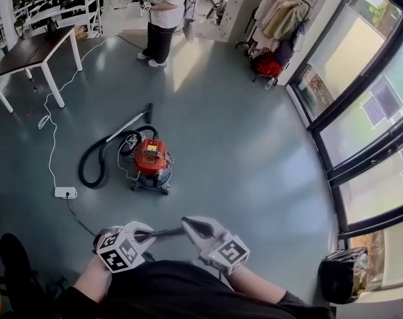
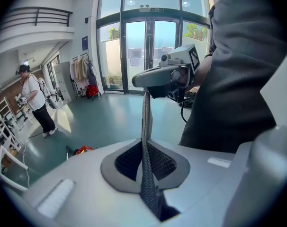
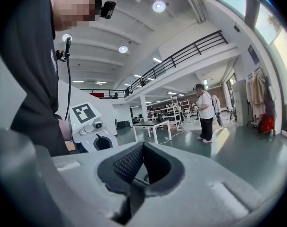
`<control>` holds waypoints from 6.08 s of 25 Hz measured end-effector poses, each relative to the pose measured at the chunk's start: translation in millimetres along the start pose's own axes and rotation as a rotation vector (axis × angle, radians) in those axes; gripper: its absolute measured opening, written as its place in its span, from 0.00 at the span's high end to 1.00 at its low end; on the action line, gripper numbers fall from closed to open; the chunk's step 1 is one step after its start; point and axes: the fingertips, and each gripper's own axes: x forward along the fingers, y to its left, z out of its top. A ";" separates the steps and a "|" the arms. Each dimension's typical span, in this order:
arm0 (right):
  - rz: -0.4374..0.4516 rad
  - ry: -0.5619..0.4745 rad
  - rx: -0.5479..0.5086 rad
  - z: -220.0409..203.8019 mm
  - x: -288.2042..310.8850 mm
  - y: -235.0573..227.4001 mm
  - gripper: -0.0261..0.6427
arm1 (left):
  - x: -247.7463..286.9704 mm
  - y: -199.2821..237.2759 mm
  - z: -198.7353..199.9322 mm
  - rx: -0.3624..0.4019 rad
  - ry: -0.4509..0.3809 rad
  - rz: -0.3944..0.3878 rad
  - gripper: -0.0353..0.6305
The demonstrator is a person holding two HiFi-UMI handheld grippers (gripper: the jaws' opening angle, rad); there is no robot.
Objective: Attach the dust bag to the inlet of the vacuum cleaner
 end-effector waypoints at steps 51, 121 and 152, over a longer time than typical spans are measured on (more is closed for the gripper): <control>-0.142 0.106 0.118 -7.6 121.2 -210.4 0.97 | 62.5 189.1 -8.7 0.095 0.135 -0.046 0.89; -0.268 0.211 0.168 -327.9 214.5 -300.4 0.97 | 364.7 226.0 -245.0 0.252 0.177 -0.285 0.89; -0.139 -0.008 -0.028 -412.7 265.6 -336.6 0.97 | 435.4 265.1 -306.1 0.296 0.148 -0.149 0.89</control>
